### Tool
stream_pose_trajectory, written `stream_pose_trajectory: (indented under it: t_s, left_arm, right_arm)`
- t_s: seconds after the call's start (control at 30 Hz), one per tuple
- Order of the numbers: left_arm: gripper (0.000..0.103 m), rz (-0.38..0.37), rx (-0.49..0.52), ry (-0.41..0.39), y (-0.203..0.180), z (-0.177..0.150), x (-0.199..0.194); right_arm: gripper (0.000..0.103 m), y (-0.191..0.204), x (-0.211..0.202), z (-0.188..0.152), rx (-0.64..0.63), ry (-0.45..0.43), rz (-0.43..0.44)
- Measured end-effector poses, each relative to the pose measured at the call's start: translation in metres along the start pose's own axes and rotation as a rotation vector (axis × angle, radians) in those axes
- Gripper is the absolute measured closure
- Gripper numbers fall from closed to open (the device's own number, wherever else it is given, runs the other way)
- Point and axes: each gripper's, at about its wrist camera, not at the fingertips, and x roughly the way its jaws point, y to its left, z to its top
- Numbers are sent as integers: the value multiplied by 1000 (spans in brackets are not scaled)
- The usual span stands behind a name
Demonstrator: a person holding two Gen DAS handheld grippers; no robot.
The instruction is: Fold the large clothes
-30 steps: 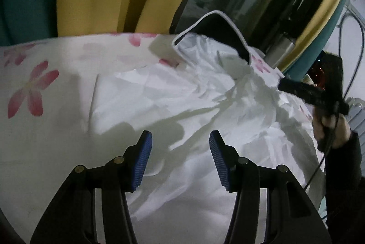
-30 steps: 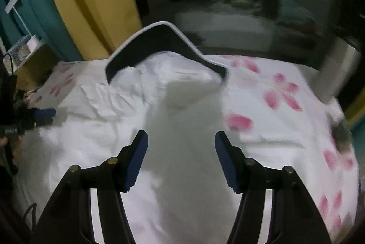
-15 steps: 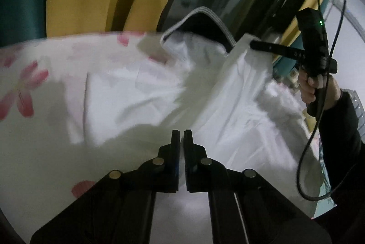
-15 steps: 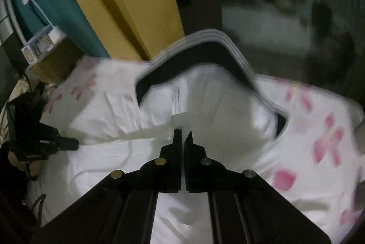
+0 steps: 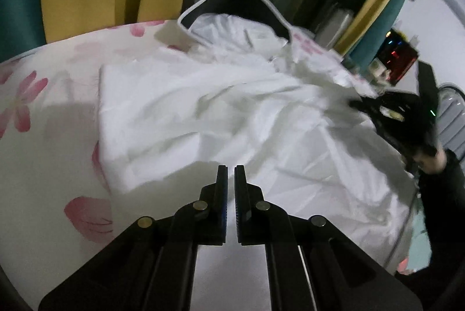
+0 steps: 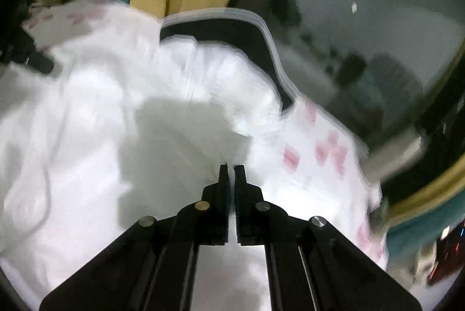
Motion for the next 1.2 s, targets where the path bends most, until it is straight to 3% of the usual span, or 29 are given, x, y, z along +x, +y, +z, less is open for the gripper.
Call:
stream_pose_trajectory:
  t_s: [0.03, 0.1, 0.17, 0.23, 0.33, 0.47, 0.63, 0.7, 0.73, 0.8, 0.83, 0.87, 0.93, 1.2]
  left_arm:
    - [97, 11, -2, 2, 0, 0, -1]
    - [85, 26, -8, -6, 0, 2, -4]
    - [61, 45, -21, -24, 4, 3, -10]
    - [59, 54, -33, -32, 9, 5, -13]
    - [59, 71, -58, -24, 13, 9, -10]
    - [60, 25, -47, -19, 7, 4, -7]
    - [60, 21, 12, 4, -4, -10, 3]
    - [78, 51, 57, -5, -9, -13, 4]
    - [98, 61, 67, 0, -9, -14, 5]
    - [99, 55, 60, -4, -4, -15, 3]
    - [100, 59, 68, -6, -3, -16, 2]
    - [100, 85, 89, -14, -4, -18, 1]
    - [101, 136, 113, -31, -3, -18, -3]
    - [100, 172, 110, -34, 12, -16, -20]
  right_arm:
    - [94, -3, -2, -8, 17, 14, 3]
    - [78, -8, -11, -27, 87, 41, 35]
    - [46, -10, -18, -36, 130, 56, 52]
    - [40, -15, -26, -40, 153, 44, 42]
    - [40, -24, -37, -32, 157, -5, -10]
    - [40, -35, -35, 9, 174, -90, -7]
    - [40, -29, 9, 52, 216, -63, 72]
    - [41, -22, 30, 55, 206, -10, 83]
    - [41, -18, 40, 53, 194, 23, 80]
    - [60, -16, 49, 45, 167, 55, 45]
    - [78, -19, 48, 39, 175, 61, 40]
    - [88, -24, 47, 33, 195, 63, 40]
    - [93, -36, 41, 22, 239, 58, 40]
    - [93, -107, 15, -39, 550, 26, 5]
